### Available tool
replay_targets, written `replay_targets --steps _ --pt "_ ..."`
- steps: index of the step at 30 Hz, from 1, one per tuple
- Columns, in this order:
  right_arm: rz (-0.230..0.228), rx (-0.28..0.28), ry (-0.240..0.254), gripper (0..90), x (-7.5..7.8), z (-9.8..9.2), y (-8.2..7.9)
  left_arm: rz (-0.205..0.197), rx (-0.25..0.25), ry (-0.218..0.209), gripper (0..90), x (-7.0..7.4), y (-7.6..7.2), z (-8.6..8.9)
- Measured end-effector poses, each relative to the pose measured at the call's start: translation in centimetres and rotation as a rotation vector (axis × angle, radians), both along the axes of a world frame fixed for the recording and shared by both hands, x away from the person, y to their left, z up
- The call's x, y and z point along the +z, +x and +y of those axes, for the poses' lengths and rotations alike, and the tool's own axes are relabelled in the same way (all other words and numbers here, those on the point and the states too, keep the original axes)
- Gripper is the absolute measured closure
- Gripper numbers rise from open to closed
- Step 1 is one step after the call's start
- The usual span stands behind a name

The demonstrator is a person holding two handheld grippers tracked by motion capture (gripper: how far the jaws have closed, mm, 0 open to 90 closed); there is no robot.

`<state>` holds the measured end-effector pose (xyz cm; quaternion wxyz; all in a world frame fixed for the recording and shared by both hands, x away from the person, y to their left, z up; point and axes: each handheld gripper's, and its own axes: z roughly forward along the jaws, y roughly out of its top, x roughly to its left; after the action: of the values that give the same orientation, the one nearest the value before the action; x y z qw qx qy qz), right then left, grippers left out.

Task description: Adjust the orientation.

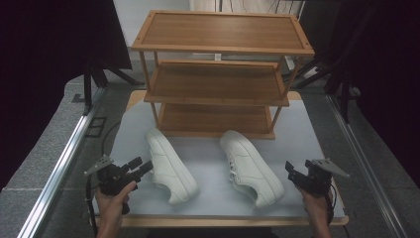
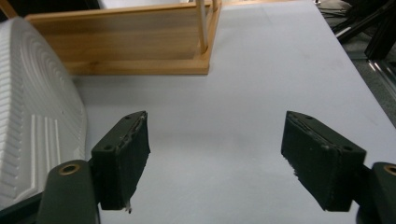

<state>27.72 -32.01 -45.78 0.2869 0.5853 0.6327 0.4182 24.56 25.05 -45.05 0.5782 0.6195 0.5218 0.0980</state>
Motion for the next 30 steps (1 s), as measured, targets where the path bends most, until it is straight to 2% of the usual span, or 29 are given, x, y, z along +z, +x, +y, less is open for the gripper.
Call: replay_targets --steps 4,9,16,19,21,25,27,28,29,30 --pt "-0.012 -0.017 0.015 25.1 0.1 -0.3 0.0 0.007 0.013 0.001 38.1 -0.2 -0.4 0.1" --pt "0.005 0.018 0.020 26.4 -0.3 0.2 0.7 0.012 0.026 -0.009 38.2 -0.2 -1.1 0.2" --pt "0.012 0.057 0.002 27.9 -0.3 1.1 0.7 0.034 0.038 0.016 38.3 -1.0 -2.3 0.0" --pt "0.007 0.055 0.006 28.5 -0.2 1.1 0.5 0.041 0.032 0.022 43.0 -1.3 -2.6 0.2" --pt "0.005 0.053 0.002 28.9 0.0 1.1 0.2 0.051 0.014 0.044 47.0 -1.5 -2.7 0.4" --pt "0.004 0.050 0.002 29.0 0.0 1.0 0.0 0.045 -0.013 0.044 64.3 -1.2 -2.8 0.6" --pt "0.004 0.048 0.001 29.0 0.0 1.0 -0.1 0.045 -0.018 0.040 71.2 -1.1 -2.8 0.7" --pt "0.004 0.048 0.001 29.0 0.0 0.9 -0.1 0.045 -0.024 0.037 71.2 -1.0 -2.9 0.7" --pt "0.004 0.044 0.003 29.0 0.0 0.9 -0.2 0.046 -0.025 0.040 78.3 -1.0 -3.0 0.7" --pt "0.003 0.044 0.005 29.1 0.1 0.8 -0.2 0.046 -0.025 0.040 80.8 -1.0 -3.0 0.7"
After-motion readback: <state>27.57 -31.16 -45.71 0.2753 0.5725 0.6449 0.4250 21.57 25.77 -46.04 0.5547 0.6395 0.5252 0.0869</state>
